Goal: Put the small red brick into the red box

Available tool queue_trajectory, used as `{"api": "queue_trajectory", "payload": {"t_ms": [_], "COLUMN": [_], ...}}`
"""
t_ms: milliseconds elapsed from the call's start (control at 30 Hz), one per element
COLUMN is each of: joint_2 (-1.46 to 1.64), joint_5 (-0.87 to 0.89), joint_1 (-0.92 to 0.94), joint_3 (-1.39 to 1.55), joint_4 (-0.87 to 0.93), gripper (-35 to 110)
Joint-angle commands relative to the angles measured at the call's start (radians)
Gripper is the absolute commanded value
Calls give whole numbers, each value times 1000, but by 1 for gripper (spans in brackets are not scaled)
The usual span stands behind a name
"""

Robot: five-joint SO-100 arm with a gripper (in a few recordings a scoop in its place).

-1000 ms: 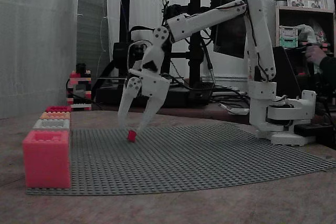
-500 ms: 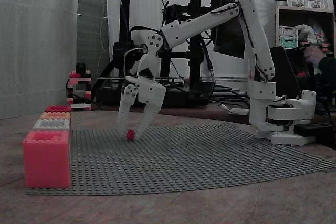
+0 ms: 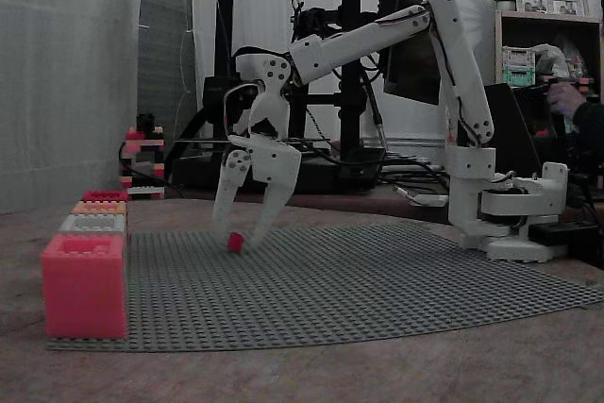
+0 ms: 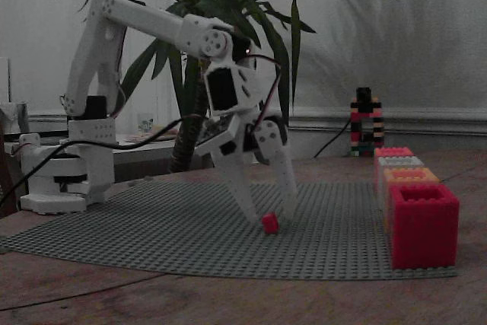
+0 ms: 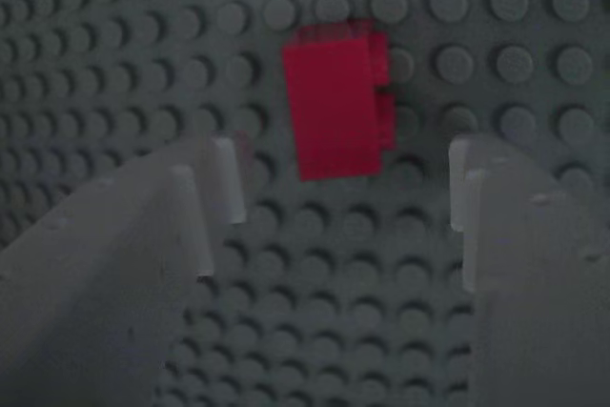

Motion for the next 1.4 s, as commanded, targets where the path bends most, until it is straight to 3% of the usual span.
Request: {"api": "queue_trajectory", "payload": {"t_ms": [0,733,1367], "joint_2": [54,71,-43], "joint_5": [-18,-38,-23], "joint_1": [26,61,61], "joint_3": [-55,-100,-166], "joint_4": [14,54,-11], "gripper": [18,18,0]}}
